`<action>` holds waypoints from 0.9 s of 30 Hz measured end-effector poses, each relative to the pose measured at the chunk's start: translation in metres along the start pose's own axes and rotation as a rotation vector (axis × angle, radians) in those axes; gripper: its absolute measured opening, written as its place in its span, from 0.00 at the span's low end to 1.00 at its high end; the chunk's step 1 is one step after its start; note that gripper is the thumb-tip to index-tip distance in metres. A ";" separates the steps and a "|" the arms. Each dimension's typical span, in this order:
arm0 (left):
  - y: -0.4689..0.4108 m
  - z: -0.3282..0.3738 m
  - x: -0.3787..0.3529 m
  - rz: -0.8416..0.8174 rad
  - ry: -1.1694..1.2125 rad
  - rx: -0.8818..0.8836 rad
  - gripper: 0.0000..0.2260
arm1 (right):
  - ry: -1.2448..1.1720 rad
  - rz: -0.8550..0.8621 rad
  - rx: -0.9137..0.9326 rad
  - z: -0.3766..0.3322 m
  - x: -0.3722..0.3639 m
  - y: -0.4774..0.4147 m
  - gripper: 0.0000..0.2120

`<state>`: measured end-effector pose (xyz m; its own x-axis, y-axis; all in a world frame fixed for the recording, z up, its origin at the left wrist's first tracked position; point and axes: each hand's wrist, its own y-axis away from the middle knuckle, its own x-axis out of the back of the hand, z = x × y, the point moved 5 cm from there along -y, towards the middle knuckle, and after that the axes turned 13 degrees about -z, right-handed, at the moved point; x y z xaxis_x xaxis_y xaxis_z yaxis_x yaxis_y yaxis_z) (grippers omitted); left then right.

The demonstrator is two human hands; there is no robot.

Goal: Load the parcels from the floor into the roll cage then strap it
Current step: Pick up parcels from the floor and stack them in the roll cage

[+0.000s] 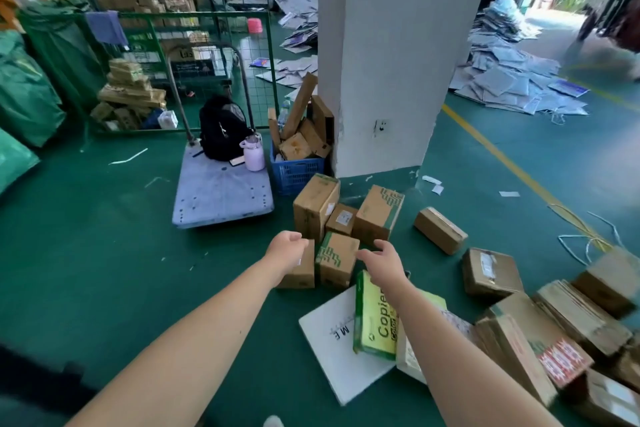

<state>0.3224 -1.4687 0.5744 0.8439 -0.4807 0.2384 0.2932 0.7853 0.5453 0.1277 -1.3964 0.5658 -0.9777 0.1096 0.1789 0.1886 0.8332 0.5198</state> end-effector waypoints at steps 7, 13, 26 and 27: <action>-0.111 0.049 0.089 -0.014 -0.061 0.008 0.18 | -0.074 0.015 -0.035 -0.064 -0.040 -0.109 0.30; -0.208 0.086 0.127 -0.087 -0.125 0.014 0.18 | -0.103 0.053 -0.067 -0.112 -0.048 -0.213 0.30; -0.471 0.224 0.201 -0.253 -0.326 0.049 0.19 | -0.187 0.120 -0.161 -0.213 -0.027 -0.451 0.30; -0.487 0.231 0.201 -0.270 -0.341 0.055 0.19 | -0.200 0.134 -0.175 -0.215 -0.022 -0.461 0.31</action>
<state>0.2452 -2.0382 0.5425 0.5404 -0.7748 0.3282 0.4513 0.5960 0.6641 0.0824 -1.9000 0.5019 -0.9384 0.3317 0.0965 0.3133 0.6997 0.6421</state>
